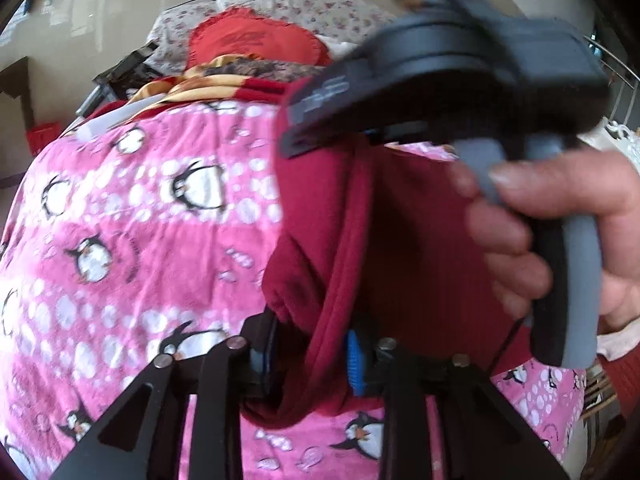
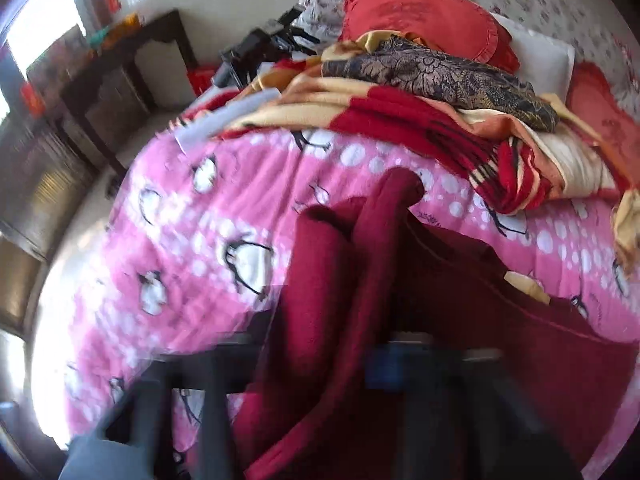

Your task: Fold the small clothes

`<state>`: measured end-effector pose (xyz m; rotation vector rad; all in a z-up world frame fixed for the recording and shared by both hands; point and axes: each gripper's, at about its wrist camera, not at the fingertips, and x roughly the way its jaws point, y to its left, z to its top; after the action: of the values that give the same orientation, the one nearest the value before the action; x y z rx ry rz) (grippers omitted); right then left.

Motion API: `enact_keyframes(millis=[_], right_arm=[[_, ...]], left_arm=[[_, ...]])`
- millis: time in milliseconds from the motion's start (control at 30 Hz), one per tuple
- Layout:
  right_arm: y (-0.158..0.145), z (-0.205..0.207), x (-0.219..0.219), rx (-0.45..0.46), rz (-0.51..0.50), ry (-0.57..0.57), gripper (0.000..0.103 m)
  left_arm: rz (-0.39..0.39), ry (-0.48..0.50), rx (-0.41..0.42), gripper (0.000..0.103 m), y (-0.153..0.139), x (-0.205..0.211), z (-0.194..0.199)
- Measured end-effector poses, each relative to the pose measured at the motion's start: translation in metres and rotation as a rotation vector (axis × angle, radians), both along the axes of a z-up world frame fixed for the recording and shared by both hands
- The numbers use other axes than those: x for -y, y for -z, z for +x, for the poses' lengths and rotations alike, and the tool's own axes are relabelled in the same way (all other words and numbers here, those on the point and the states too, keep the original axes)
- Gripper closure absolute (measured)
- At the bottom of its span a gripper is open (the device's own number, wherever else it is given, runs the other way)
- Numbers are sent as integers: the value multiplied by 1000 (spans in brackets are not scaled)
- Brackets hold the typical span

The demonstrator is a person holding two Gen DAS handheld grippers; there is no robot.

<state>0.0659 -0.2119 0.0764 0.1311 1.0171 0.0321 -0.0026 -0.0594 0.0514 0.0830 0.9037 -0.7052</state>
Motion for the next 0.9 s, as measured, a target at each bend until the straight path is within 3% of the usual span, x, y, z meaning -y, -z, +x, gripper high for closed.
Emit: enact_keyframes(millis=[33,100,167,200,233,267,333,633,767,900], right_arm=[[-2,-5,2,20,16,2,103],[-6,-12,6,38,20,-4,103],[-11,-16,11,52,32,-3,103],[-13,-18,13,56,42,-3,103],[-17,-21,16,59,57,-6,103],[-20,-22,17,62,57,-9,103],[-28,-29,20,74,43,-20,103],[-77,-86,79,163,-40,6,103],[-77,-121,124,162,-58,80,103],[-57,-150,168,135,-34,171,103]], left_arm=[[15,-16,1,49,1,-3,1],[34,-46,7,37,3,-9,1],[25,-60,-5,36,4,-11,3],[22,-59,-19,42,3,-12,2],[12,-50,-29,66,1,-10,3],[2,-34,-37,73,-4,-8,-2],[4,-12,-13,78,-17,-2,-12],[-75,176,56,82,-72,62,-69],[-50,279,60,83,-68,111,-101],[9,347,38,83,-41,159,-124]])
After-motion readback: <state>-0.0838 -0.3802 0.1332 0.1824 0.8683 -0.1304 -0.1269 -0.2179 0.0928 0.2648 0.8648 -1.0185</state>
